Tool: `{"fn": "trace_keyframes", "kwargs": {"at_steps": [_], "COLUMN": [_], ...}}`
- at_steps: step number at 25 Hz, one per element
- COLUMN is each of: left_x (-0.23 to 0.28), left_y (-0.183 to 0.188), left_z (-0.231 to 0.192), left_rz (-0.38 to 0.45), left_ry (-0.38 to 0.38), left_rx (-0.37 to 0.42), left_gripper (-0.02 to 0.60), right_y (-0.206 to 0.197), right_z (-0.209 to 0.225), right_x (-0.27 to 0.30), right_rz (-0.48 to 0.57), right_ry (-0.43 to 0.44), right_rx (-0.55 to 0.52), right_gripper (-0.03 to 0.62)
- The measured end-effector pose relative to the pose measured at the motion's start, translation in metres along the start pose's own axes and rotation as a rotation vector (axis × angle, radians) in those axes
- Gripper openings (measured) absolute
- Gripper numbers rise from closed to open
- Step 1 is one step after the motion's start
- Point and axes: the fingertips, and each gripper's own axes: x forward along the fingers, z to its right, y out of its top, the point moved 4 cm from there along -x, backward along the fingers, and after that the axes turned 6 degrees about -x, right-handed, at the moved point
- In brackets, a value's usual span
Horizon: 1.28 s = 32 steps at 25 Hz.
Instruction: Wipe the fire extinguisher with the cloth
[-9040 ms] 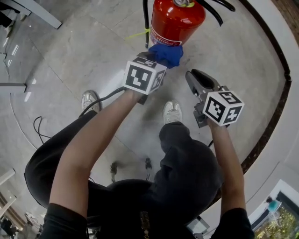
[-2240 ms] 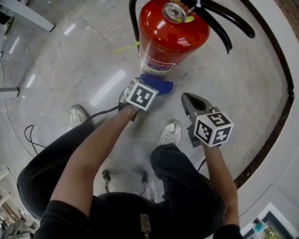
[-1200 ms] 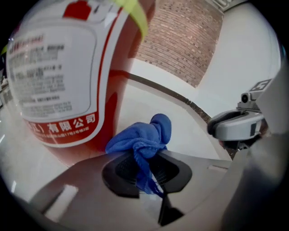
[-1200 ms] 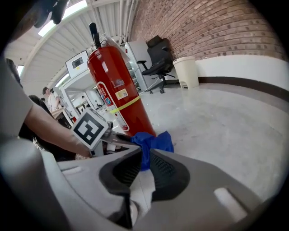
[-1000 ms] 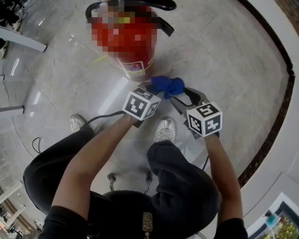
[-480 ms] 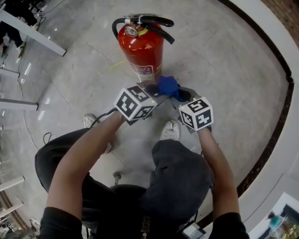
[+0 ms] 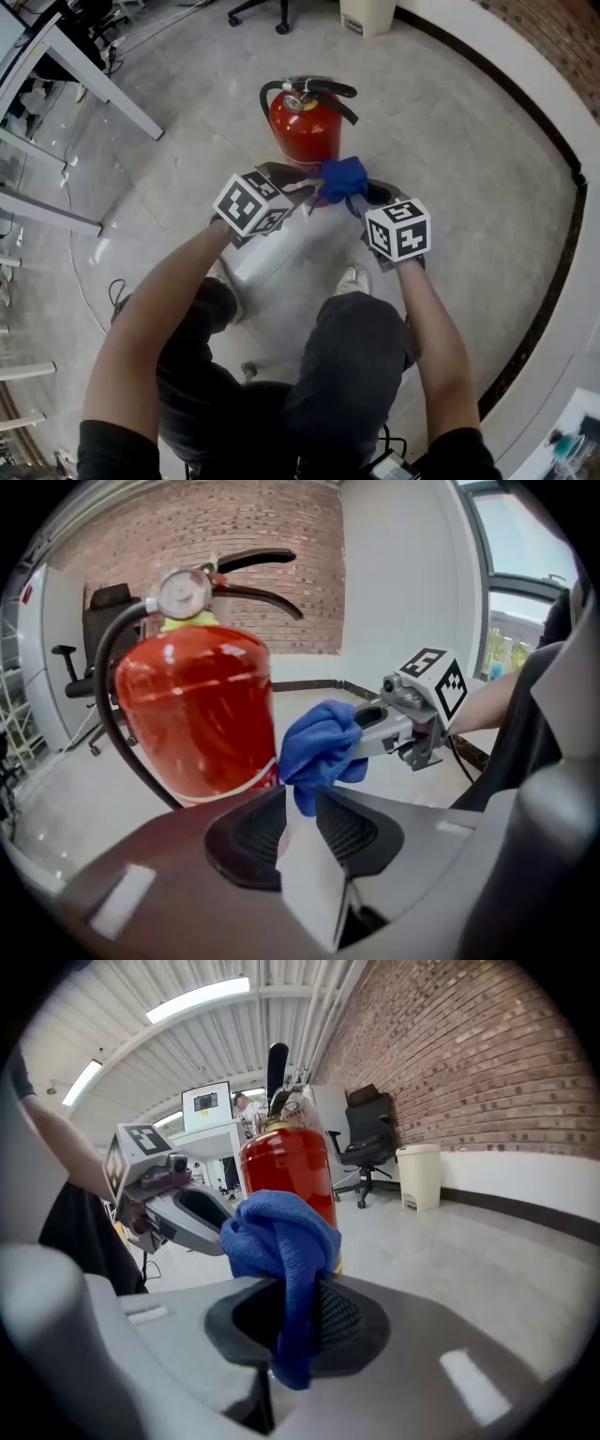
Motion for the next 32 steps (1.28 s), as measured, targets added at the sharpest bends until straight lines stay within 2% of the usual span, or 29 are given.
{"fn": "trace_keyframes", "kwargs": {"at_steps": [3,7,12,16,19,22,24,27,32], "left_x": [-0.018,-0.039,-0.062,-0.081,-0.097,-0.108,-0.112,-0.107,-0.085], "left_y": [0.014,0.034,0.042,0.038,0.038,0.045,0.051,0.063,0.069], "left_z": [-0.018,-0.035,-0.046,-0.061,-0.076,-0.089,-0.093,-0.087,-0.066], "left_rz": [-0.003,0.031,0.068,0.053,0.034,0.002,-0.001,0.031,0.045], "left_ry": [0.045,0.12,0.157,0.168,0.195,0.241,0.254,0.255,0.231], "left_rx": [0.037,0.046,0.056,0.142,0.199,0.305,0.341,0.325,0.233], "left_gripper": [0.083,0.005,0.005,0.005,0.005,0.005,0.005,0.005,0.005], "right_y": [0.027,0.071,0.113,0.136,0.138,0.138,0.139,0.141,0.133], "right_z": [0.001,0.005,0.008,0.007,0.005,0.004,0.002,0.002,0.006], "right_x": [0.001,0.003,0.0,-0.01,-0.012,-0.012,-0.011,-0.008,-0.002], "right_rz": [0.052,0.136,0.213,0.283,0.291,0.312,0.325,0.337,0.332], "right_ry": [-0.008,-0.027,-0.073,-0.099,-0.105,-0.109,-0.111,-0.119,-0.126], "right_rx": [-0.011,-0.017,-0.002,0.006,0.032,0.059,0.057,0.018,-0.067], "right_gripper": [0.051,0.051,0.051,0.051,0.051,0.051,0.051,0.051,0.051]}}
